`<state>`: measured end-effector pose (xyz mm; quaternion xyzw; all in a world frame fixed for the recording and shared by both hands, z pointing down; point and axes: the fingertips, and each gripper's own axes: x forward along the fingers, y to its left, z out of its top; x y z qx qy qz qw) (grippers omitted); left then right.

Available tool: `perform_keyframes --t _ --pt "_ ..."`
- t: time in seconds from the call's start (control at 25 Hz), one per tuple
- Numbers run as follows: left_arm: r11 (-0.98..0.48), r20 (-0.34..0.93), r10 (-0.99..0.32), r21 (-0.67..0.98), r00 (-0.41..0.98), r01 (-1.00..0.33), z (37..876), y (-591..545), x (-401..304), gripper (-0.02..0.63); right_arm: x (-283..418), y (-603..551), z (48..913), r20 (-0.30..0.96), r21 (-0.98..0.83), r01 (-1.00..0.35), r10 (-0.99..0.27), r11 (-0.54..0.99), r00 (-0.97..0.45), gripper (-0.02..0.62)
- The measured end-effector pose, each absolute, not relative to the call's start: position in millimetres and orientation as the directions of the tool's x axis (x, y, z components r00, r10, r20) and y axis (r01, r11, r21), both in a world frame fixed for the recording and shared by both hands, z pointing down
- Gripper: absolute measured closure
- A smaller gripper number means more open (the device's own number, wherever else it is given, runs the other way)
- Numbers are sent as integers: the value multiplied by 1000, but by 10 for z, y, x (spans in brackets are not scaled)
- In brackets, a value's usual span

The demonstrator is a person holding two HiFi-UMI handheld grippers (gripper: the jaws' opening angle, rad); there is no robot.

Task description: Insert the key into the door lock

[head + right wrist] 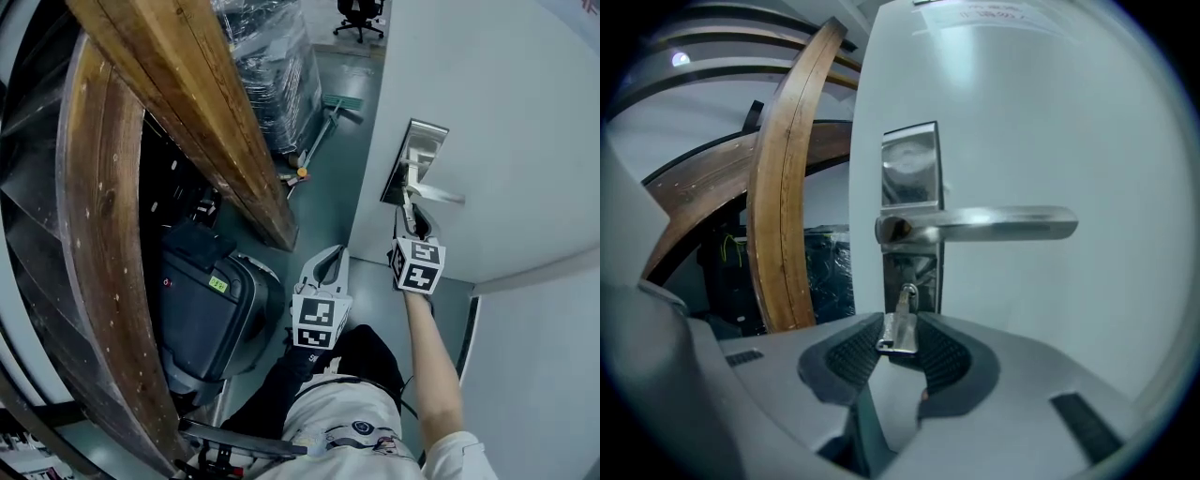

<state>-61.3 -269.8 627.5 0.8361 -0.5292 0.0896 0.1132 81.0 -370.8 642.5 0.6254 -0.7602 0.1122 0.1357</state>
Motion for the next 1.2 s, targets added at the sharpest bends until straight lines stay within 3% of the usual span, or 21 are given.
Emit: perform_keyframes --t 1.0,1.2 --pt "-403 273 -867 109 417 -909 6291 -2819 -561 601 848 -3799 6504 357 -10 -979 -914 201 -192 477" --pt "-395 275 -869 112 411 -912 6276 -2836 -579 601 827 -3809 6500 386 -28 -992 -914 125 -127 477"
